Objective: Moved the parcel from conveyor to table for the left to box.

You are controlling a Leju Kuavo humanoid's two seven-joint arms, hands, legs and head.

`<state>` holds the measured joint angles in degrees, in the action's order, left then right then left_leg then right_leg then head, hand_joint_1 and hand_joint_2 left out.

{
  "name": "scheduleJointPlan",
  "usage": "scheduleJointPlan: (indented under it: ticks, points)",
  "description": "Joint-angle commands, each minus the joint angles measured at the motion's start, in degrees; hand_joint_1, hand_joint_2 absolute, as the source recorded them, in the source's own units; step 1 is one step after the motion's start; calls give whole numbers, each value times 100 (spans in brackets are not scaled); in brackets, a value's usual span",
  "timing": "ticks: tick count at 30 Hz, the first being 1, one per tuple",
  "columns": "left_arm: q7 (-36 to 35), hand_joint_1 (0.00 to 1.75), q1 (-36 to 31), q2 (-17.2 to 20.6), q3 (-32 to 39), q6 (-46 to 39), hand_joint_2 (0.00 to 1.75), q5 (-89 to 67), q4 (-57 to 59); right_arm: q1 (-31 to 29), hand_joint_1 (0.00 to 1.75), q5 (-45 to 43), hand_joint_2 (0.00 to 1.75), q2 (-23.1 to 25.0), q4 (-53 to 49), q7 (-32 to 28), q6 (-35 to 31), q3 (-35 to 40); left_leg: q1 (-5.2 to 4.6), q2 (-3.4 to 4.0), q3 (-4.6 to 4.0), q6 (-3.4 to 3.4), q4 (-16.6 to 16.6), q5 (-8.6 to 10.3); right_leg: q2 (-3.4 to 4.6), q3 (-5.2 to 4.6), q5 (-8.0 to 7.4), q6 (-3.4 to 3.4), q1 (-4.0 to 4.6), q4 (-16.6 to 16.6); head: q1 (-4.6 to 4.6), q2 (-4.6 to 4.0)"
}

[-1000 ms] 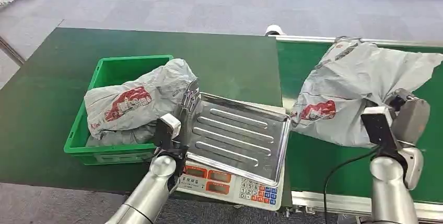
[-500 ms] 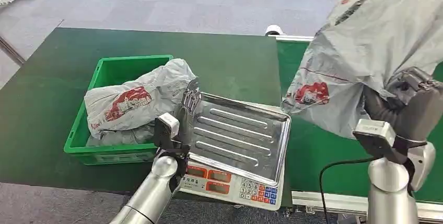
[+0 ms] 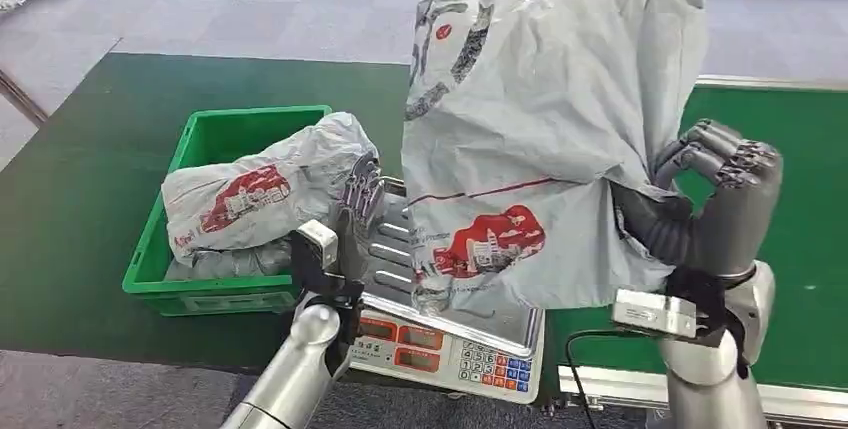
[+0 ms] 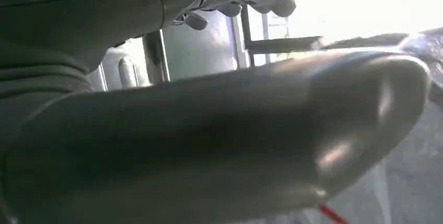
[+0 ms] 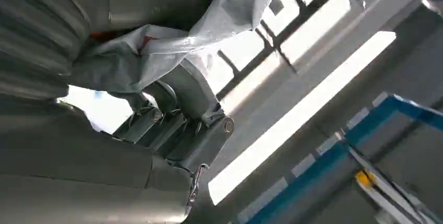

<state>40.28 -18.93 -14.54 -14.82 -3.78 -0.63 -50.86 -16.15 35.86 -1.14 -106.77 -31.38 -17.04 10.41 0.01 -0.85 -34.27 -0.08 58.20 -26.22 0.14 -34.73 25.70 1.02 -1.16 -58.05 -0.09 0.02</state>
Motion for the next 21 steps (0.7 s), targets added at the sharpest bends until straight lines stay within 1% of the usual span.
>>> scheduleJointPlan:
  ticks: [1,6,9,12,14,16,17,21]
  points:
    - [-28,0,-122,5,228,23,0,30,249,-420,175,-876,175,-149,1823,200,1053,793,9,33,27,-4,-15,0,25,21,-12,-9,11,22,0,0]
    - [-28,0,-122,5,228,23,0,30,249,-420,175,-876,175,-149,1823,200,1053,793,6,12,9,-2,-2,1,5,7,-3,-4,7,7,0,0]
    - [-28,0,-122,5,228,23,0,30,249,-420,175,-876,175,-149,1823,200,1053,793,6,23,20,-2,-9,-1,14,16,-5,-6,8,15,2,0]
    - [-28,0,-122,5,228,23,0,30,249,-420,175,-876,175,-149,1823,200,1053,793,4,11,11,-2,-3,1,6,9,-2,-4,5,6,2,0]
    - [-28,0,-122,5,228,23,0,30,249,-420,175,-876,175,-149,1823,200,1053,793,6,19,19,-3,-8,-1,11,16,-4,-8,8,12,2,0]
    - [-28,0,-122,5,228,23,0,30,249,-420,175,-876,175,-149,1823,200,1053,793,3,14,9,-1,-4,0,8,6,-3,-5,4,6,2,0]
    - [-28,0,-119,2,241,28,175,43,242,-419,175,-889,175,-173,1936,258,1225,886,7,22,17,-3,-9,0,13,14,-7,-9,9,15,0,0]
    - [-28,0,-122,-17,254,49,175,52,277,-289,175,-934,175,-119,2391,236,1293,1011,8,16,17,-2,-7,0,10,16,-5,-7,10,14,2,0]
